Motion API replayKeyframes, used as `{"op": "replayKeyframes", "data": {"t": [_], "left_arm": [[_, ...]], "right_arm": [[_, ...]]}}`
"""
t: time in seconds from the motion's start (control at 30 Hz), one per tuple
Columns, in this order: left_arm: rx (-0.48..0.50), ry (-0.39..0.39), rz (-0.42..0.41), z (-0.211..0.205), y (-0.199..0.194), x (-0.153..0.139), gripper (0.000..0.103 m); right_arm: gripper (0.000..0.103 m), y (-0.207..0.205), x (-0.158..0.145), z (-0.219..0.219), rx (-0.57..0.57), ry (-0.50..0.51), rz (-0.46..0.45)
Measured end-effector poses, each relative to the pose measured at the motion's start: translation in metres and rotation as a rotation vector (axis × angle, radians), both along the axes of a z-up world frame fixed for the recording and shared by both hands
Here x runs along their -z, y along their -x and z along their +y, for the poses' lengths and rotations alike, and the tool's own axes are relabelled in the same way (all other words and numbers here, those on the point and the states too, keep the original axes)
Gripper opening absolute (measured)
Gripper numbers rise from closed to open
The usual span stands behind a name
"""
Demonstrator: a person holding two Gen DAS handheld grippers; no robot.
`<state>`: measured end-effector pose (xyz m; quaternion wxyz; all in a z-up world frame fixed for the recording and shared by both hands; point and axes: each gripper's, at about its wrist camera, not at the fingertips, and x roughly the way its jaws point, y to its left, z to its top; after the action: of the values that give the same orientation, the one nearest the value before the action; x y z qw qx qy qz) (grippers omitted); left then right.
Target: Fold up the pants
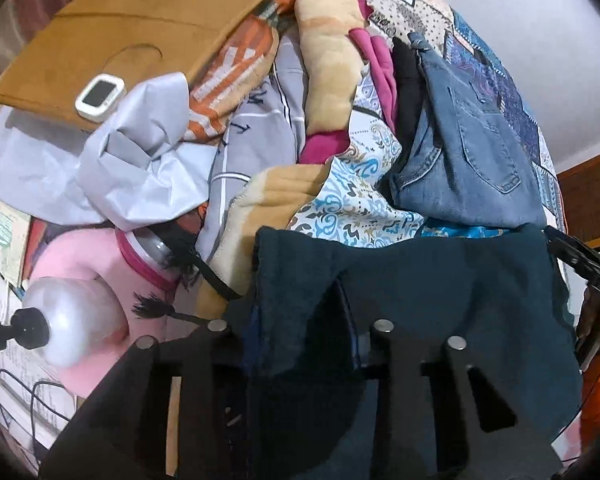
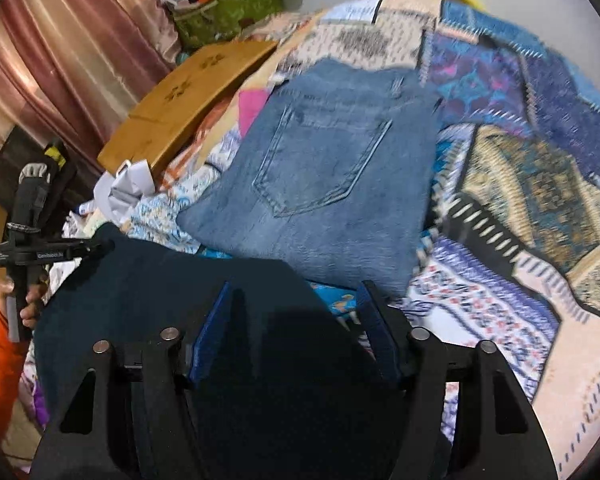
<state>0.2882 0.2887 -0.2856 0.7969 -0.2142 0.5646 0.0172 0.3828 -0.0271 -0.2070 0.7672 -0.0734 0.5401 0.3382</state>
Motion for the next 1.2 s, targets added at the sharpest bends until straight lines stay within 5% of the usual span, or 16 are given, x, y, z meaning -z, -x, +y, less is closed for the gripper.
{"op": "replayKeyframes", "data": {"t": [0.1, 0.17, 0.23, 0.33, 0.5, 0.77, 0.97, 1.2], "left_arm": [[-0.017, -0.128, -0.019, -0.006, 0.004, -0.009, 0.029], [-0.02, -0.287, -0.05, -0.017, 0.006, -0.02, 0.029], [-0.012, -0.407, -0.072, -0.027, 0.004, -0.027, 0.03], [0.007, -0.484, -0.053, -0.032, -0.006, -0.021, 0.03], [0.031, -0.424, 0.019, -0.028, -0.014, -0.003, 0.035], [-0.027, -0.418, -0.063, -0.034, 0.032, -0.046, 0.065], [-0.039, -0.393, -0.083, -0.043, 0.066, -0.064, 0.078], [-0.068, -0.295, -0.039, -0.055, 0.105, -0.057, 0.081]], "right_arm": [[0.037, 0.006, 0.005, 0.011, -0.036, 0.025, -0.016], [0.022, 0.008, 0.003, 0.015, -0.051, 0.045, -0.047], [0.019, 0.008, 0.002, 0.015, -0.058, 0.051, -0.061], [0.019, 0.009, 0.002, 0.015, -0.055, 0.067, -0.083], [0.022, 0.02, -0.01, 0.014, -0.05, 0.095, -0.137], [0.047, 0.061, -0.039, -0.006, -0.085, 0.084, -0.221], [0.053, 0.097, -0.052, -0.024, -0.087, 0.072, -0.267], [0.057, 0.136, -0.048, -0.047, -0.073, 0.066, -0.275]]}}
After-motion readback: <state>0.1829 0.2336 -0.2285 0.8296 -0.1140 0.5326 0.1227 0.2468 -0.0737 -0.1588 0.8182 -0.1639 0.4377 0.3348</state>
